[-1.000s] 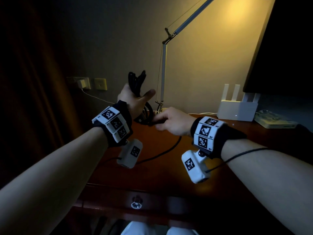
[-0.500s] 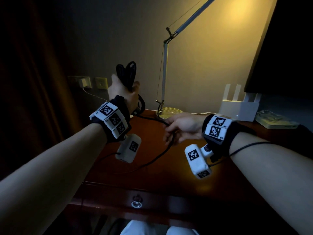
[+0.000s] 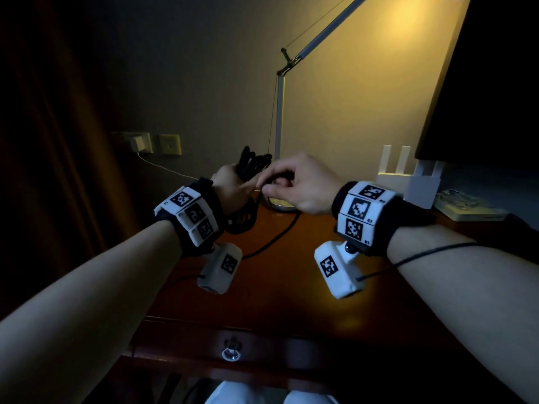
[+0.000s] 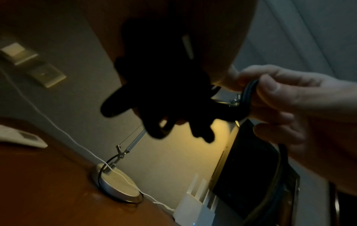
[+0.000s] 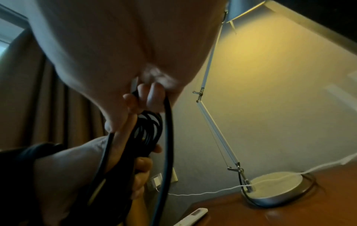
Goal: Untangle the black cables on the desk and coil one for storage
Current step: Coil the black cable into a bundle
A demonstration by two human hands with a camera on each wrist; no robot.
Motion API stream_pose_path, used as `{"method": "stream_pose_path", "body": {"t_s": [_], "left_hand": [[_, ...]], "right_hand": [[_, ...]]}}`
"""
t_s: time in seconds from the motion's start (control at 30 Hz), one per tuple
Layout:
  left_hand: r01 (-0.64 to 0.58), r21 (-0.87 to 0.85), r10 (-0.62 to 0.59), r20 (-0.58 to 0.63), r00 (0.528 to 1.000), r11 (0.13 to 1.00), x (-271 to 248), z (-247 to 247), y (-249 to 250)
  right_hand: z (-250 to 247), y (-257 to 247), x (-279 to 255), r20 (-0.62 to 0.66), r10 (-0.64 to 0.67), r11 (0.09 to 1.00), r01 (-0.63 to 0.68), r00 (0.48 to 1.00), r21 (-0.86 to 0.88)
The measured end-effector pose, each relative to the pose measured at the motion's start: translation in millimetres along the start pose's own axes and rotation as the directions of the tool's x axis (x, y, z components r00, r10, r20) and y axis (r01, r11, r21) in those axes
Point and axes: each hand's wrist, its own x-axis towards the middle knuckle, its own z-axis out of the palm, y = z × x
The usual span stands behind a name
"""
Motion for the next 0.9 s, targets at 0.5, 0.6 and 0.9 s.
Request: {"method": "stream_pose_path", "body": {"t_s": [0.5,0.6,0.9], "left_hand": [[-0.013,-0.108,0.041,0.259,0.965,0.994,-25.7,-7.2,7.0],[0.052,-0.106,-0.032,0.178,0.983,0.993,-15.0,-7.1,3.0],[0.211,-0.249,-0.232,-0.058,0.971,0.945,-0.1,-4.0,-2.4]], "right_hand": [[1.8,-1.5,5.4,-0.204,0.081,0.994,-0.065,0.976,0.083],[1.7,1.7,7.5,-0.075,0.242,0.929,-0.209,0.967,0.307],[-2.5,14.8,-6.4,0.466,0.224,0.633,-0.492,0.856,0.599]]}}
